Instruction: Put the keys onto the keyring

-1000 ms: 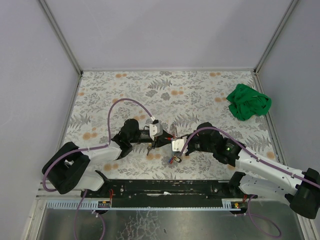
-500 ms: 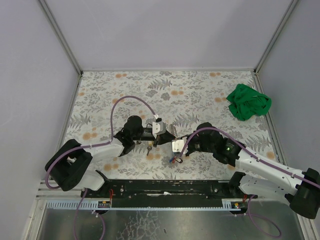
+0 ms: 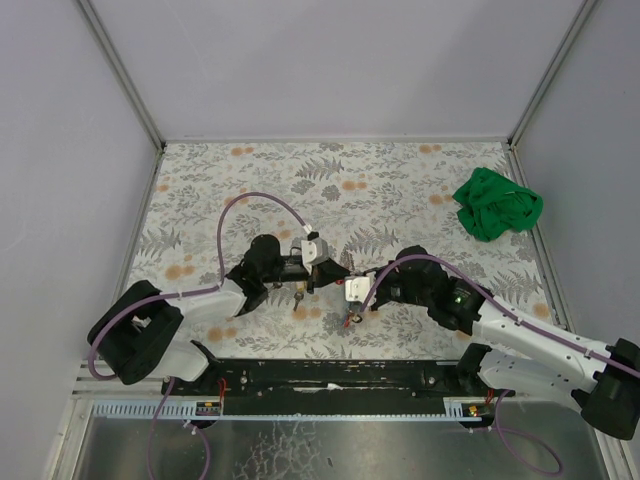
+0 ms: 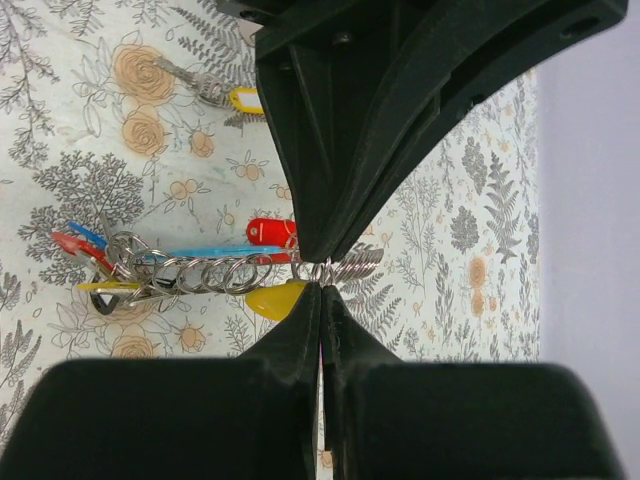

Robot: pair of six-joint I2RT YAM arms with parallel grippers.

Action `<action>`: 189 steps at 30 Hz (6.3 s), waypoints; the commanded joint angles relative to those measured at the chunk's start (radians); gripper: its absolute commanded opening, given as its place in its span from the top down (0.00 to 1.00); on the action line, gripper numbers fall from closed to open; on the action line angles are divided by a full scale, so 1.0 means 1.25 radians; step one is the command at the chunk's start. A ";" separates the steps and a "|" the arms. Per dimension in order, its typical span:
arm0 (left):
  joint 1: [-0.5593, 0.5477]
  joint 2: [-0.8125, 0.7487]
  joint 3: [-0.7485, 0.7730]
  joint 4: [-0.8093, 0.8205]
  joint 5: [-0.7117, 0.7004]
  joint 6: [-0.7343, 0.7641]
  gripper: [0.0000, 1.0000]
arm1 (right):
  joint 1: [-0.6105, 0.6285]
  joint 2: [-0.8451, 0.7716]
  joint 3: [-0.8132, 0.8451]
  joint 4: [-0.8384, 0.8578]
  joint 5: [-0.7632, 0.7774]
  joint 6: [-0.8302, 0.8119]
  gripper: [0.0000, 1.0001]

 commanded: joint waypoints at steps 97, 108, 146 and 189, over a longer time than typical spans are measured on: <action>0.025 -0.002 -0.062 0.126 -0.077 -0.122 1.00 | 0.005 -0.056 -0.099 0.174 0.001 0.040 1.00; 0.024 -0.009 -0.107 0.292 -0.154 -0.244 1.00 | 0.007 -0.041 -0.166 0.264 -0.013 0.097 1.00; -0.016 0.016 -0.210 0.477 -0.255 -0.318 0.73 | 0.012 -0.063 -0.108 0.250 0.010 0.008 1.00; 0.047 0.068 -0.023 0.111 0.059 -0.049 1.00 | 0.012 -0.069 -0.073 0.168 -0.023 0.001 1.00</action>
